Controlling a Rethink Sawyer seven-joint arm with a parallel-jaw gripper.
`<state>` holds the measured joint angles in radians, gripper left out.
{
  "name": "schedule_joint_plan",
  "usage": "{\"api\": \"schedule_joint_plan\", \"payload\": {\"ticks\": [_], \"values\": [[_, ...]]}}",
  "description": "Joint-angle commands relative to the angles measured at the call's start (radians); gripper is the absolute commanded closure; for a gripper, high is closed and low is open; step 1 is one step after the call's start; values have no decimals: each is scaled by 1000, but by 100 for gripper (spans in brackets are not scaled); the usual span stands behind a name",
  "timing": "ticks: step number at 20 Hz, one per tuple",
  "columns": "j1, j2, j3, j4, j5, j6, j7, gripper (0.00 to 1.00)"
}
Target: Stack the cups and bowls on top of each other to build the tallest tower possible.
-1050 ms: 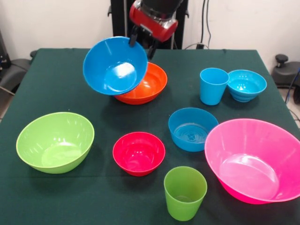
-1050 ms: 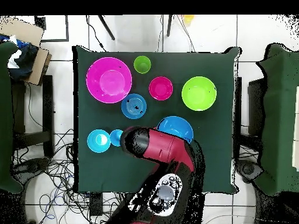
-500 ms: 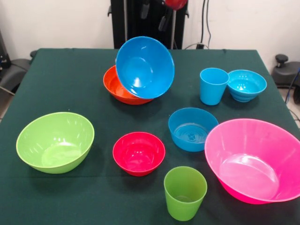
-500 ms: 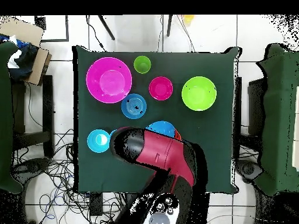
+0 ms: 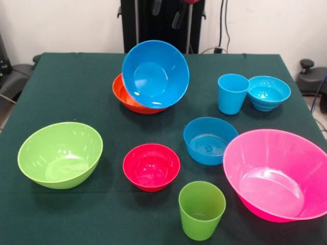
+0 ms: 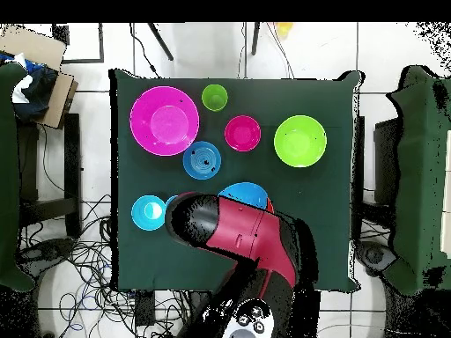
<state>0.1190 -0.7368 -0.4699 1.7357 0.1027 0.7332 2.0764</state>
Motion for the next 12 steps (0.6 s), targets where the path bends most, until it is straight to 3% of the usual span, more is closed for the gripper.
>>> {"api": "schedule_joint_plan", "payload": {"ticks": [1, 12], "values": [[-15, 47, 92, 32, -9, -42, 118, 0], [-39, 67, 109, 87, -27, -170, 101, 0]]}}
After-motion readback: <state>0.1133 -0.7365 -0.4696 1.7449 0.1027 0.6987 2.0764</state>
